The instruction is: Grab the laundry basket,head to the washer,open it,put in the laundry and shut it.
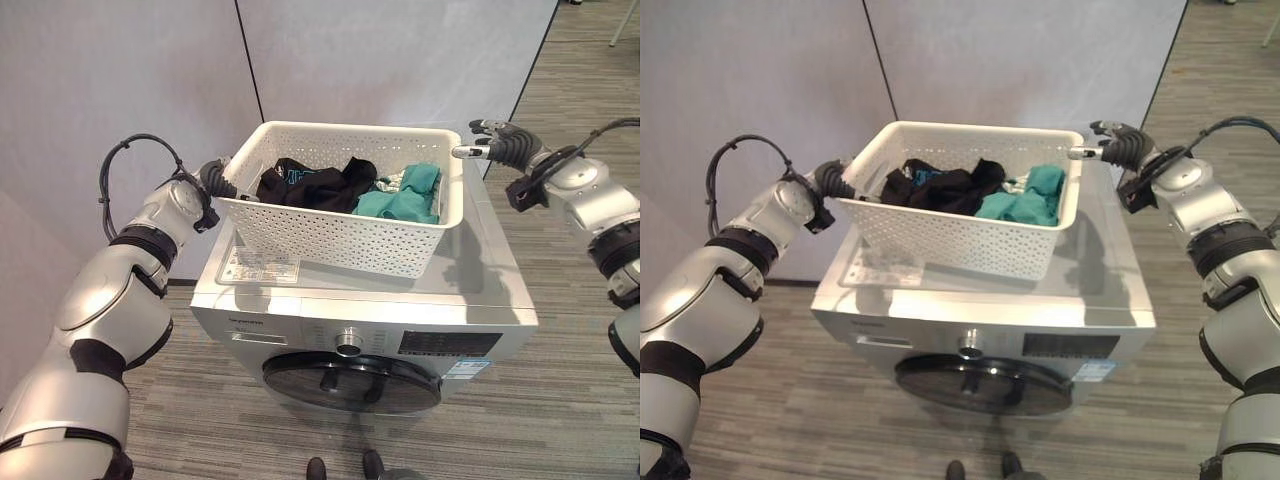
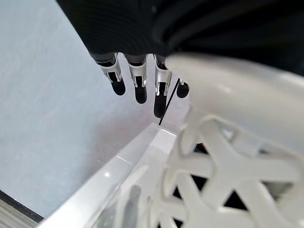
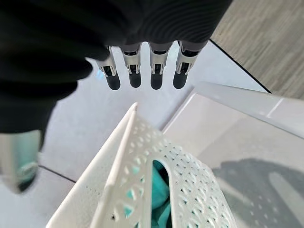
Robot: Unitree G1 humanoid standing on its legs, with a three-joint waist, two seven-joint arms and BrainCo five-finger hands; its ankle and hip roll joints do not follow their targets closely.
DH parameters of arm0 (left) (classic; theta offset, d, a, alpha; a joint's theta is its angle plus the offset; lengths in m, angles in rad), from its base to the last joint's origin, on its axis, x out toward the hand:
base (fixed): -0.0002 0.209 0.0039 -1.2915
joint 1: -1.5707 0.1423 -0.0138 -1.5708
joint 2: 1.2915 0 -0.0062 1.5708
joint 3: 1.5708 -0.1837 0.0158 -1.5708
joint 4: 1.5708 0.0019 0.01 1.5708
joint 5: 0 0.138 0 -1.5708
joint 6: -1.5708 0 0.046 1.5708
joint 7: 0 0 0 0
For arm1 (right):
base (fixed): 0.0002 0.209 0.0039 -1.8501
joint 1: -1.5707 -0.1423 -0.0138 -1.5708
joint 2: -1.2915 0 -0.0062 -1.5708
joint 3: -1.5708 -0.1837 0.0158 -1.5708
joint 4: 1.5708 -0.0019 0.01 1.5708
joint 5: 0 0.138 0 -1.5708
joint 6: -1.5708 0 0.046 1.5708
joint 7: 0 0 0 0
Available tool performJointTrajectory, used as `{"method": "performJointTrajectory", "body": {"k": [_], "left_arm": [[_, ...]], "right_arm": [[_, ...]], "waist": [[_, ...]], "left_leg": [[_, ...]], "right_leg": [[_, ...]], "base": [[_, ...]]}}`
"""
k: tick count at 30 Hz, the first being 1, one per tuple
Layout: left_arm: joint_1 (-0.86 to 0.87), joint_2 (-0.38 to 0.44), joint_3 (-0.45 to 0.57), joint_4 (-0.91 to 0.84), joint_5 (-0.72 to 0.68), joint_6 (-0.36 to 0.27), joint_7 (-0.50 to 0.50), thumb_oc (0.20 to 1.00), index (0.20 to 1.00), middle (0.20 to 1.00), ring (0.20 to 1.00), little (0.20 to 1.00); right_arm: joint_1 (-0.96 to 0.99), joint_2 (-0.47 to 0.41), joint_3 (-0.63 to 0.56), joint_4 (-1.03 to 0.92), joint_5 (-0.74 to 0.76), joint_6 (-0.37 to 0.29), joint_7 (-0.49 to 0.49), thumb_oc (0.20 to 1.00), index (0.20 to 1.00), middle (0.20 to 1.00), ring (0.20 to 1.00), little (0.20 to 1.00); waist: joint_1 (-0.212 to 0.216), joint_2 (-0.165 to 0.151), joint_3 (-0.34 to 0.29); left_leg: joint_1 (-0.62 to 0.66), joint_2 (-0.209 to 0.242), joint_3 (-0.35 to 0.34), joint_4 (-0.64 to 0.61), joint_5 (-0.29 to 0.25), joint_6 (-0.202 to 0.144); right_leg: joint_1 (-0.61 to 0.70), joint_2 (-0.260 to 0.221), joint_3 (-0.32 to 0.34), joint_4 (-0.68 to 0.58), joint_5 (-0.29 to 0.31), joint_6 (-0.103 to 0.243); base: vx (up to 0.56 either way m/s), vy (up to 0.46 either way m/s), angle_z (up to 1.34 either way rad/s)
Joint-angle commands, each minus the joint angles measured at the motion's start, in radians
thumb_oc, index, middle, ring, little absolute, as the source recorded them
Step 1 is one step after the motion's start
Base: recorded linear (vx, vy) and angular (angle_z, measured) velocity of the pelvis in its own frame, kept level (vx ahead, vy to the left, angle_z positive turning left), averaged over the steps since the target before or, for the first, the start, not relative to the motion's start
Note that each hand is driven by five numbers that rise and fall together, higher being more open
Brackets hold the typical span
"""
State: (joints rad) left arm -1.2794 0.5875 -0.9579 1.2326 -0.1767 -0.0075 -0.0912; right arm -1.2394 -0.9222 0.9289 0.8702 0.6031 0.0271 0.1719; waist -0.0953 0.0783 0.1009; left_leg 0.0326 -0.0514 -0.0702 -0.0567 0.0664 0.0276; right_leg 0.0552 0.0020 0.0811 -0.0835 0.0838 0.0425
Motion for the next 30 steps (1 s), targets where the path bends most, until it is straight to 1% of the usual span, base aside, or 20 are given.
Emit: {"method": "performJointTrajectory", "body": {"k": [1,3,4,5,7,12,15,19,24,26,27,28,29,30], "left_arm": [[-0.014,0.004,-0.063,0.066,0.067,-0.004,-0.010,1.000,1.000,1.000,1.000,1.000],[-0.010,0.011,-0.055,0.048,0.072,-0.004,-0.008,1.000,1.000,1.000,1.000,1.000],[-0.017,0.014,-0.050,0.038,0.064,-0.006,-0.005,1.000,1.000,1.000,1.000,1.000],[-0.017,0.013,-0.050,0.038,0.064,-0.006,-0.005,1.000,1.000,1.000,1.000,1.000],[-0.029,0.023,-0.043,0.028,0.049,-0.010,-0.005,1.000,1.000,1.000,1.000,1.000],[-0.040,0.050,-0.047,0.010,0.023,-0.015,-0.015,1.000,1.000,1.000,1.000,1.000],[-0.044,0.055,-0.057,0.000,0.025,-0.018,-0.022,1.000,1.000,1.000,1.000,1.000],[-0.021,0.042,-0.061,0.000,0.051,-0.008,-0.029,1.000,1.000,1.000,1.000,1.000],[-0.013,0.015,-0.071,0.027,0.090,-0.002,-0.025,1.000,1.000,1.000,1.000,1.000],[-0.014,0.015,-0.072,0.031,0.093,-0.001,-0.021,1.000,1.000,1.000,1.000,1.000],[-0.011,0.018,-0.073,0.039,0.098,0.000,-0.022,1.000,1.000,1.000,1.000,1.000],[-0.010,0.018,-0.074,0.039,0.098,0.000,-0.023,1.000,1.000,1.000,1.000,1.000],[-0.011,0.025,-0.082,0.030,0.105,0.000,-0.024,1.000,1.000,1.000,1.000,1.000],[-0.010,0.028,-0.080,0.021,0.100,0.000,-0.025,1.000,1.000,1.000,1.000,1.000]], "right_arm": [[-0.154,-0.052,0.010,0.059,-0.108,-0.039,-0.056,1.000,1.000,1.000,1.000,1.000],[-0.142,-0.069,-0.016,0.049,-0.114,-0.047,-0.066,1.000,1.000,1.000,1.000,1.000],[-0.126,-0.097,-0.043,0.050,-0.125,-0.057,-0.089,1.000,1.000,1.000,1.000,1.000],[-0.124,-0.098,-0.045,0.049,-0.126,-0.057,-0.089,1.000,1.000,1.000,1.000,1.000],[-0.099,-0.144,-0.095,0.049,-0.108,-0.067,-0.108,1.000,1.000,1.000,1.000,1.000],[-0.041,-0.233,-0.157,0.092,-0.087,-0.071,-0.110,1.000,1.000,1.000,1.000,1.000],[-0.012,-0.253,-0.190,0.122,-0.063,-0.073,-0.108,1.000,1.000,1.000,1.000,1.000],[0.041,-0.256,-0.233,0.166,-0.041,-0.071,-0.100,1.000,1.000,1.000,1.000,1.000],[0.054,-0.229,-0.229,0.181,-0.038,-0.068,-0.097,1.000,1.000,1.000,1.000,1.000],[0.056,-0.221,-0.233,0.184,-0.033,-0.066,-0.098,1.000,1.000,1.000,1.000,1.000],[0.058,-0.216,-0.235,0.188,-0.033,-0.065,-0.100,1.000,1.000,1.000,1.000,1.000],[0.059,-0.215,-0.234,0.188,-0.033,-0.065,-0.100,1.000,1.000,1.000,1.000,1.000],[0.069,-0.213,-0.239,0.200,-0.030,-0.064,-0.098,1.000,1.000,1.000,1.000,1.000],[0.073,-0.210,-0.244,0.208,-0.028,-0.064,-0.099,1.000,1.000,1.000,1.000,1.000]], "waist": [[0.016,-0.027,-0.008],[0.016,-0.023,-0.009],[0.019,-0.021,-0.013],[0.020,-0.021,-0.012],[0.025,-0.017,-0.016],[0.043,-0.017,-0.021],[0.050,-0.015,-0.024],[0.067,-0.017,-0.024],[0.069,-0.018,-0.024],[0.070,-0.018,-0.022],[0.071,-0.019,-0.024],[0.071,-0.018,-0.024],[0.073,-0.017,-0.024],[0.075,-0.020,-0.021]], "left_leg": [[-0.001,0.035,0.023,0.110,-0.132,-0.028],[0.003,0.035,0.021,0.108,-0.133,-0.026],[0.004,0.033,0.015,0.112,-0.136,-0.026],[0.004,0.033,0.014,0.112,-0.136,-0.026],[0.007,0.032,0.005,0.111,-0.136,-0.026],[0.007,0.030,-0.020,0.122,-0.137,-0.028],[0.008,0.029,-0.029,0.130,-0.139,-0.029],[0.000,0.026,-0.049,0.167,-0.150,-0.033],[-0.005,0.025,-0.062,0.179,-0.151,-0.035],[-0.006,0.026,-0.063,0.181,-0.151,-0.036],[-0.014,0.026,-0.064,0.183,-0.140,-0.038],[-0.009,0.027,-0.064,0.183,-0.149,-0.038],[-0.010,0.029,-0.069,0.184,-0.147,-0.039],[-0.019,0.027,-0.075,0.189,-0.135,-0.042]], "right_leg": [[-0.029,-0.026,-0.006,0.064,-0.073,0.078],[-0.026,-0.027,-0.006,0.063,-0.074,0.078],[-0.022,-0.030,-0.010,0.062,-0.075,0.078],[-0.022,-0.030,-0.011,0.062,-0.075,0.078],[-0.014,-0.032,-0.019,0.058,-0.078,0.076],[-0.002,-0.035,-0.039,0.062,-0.087,0.071],[0.007,-0.036,-0.047,0.062,-0.092,0.070],[0.019,-0.033,-0.064,0.075,-0.107,0.060],[0.022,-0.028,-0.074,0.082,-0.115,0.054],[0.023,-0.026,-0.075,0.083,-0.116,0.053],[0.016,-0.026,-0.077,0.086,-0.111,0.052],[0.022,-0.025,-0.077,0.085,-0.117,0.052],[0.023,-0.022,-0.081,0.084,-0.120,0.049],[0.018,-0.021,-0.088,0.088,-0.118,0.044]], "base": [[0.00,0.000,0.00],[0.00,0.000,0.00],[0.00,0.000,0.00],[0.00,0.000,0.00],[0.00,-0.016,0.04],[0.00,-0.020,0.05],[0.00,-0.025,0.16],[-0.01,-0.052,0.18],[-0.02,-0.038,0.05],[-0.03,-0.031,0.05],[-0.01,-0.019,0.04],[-0.02,-0.044,0.03],[-0.03,-0.052,0.06],[-0.03,-0.052,0.08]]}}
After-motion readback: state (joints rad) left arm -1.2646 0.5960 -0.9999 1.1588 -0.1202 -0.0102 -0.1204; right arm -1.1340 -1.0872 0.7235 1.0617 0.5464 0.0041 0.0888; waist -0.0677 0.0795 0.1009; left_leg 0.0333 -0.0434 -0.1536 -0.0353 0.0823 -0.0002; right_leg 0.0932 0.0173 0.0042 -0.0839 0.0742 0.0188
